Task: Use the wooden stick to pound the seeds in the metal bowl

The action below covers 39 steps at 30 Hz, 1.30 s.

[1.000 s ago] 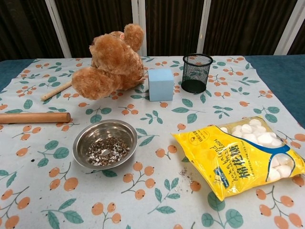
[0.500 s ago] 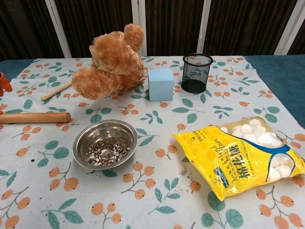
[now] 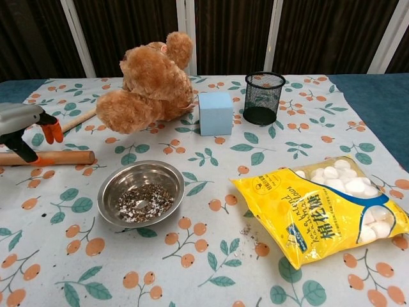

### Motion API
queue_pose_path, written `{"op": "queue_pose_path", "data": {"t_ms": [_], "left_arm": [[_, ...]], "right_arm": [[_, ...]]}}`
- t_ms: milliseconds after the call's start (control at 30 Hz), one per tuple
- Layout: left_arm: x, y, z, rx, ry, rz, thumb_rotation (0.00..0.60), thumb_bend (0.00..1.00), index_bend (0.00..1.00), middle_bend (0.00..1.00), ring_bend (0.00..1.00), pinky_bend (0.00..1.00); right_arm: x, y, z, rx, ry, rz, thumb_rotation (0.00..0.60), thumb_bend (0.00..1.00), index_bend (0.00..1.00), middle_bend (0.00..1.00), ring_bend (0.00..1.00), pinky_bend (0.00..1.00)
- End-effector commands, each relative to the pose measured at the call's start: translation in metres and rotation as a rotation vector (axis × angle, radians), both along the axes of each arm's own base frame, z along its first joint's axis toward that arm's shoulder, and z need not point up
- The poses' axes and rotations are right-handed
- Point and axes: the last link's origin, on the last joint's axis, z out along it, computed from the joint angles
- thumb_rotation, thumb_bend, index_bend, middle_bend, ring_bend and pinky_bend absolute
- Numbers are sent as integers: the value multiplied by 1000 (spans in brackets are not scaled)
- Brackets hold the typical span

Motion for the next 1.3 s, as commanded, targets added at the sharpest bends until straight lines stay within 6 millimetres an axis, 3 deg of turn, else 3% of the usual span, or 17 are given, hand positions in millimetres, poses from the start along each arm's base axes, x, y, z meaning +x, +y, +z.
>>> {"op": "queue_pose_path", "data": {"t_ms": [33,467,1300], "left_arm": [[2,-1,-6,-11,4,-4,600,375,391,336,11,0],[19,1,-19,-22,-35,-27,600,380,436,341,11,0],[25,8,-30,-26,-34,-27,600,387,462,386,31,0]], "right_arm": [[0,0,0,1,1,0,600,507,0,0,0,0],[0,0,0,1,3,-3,600,506,0,0,0,0],[0,1,0,1,2,-3,600,507,0,0,0,0]]}}
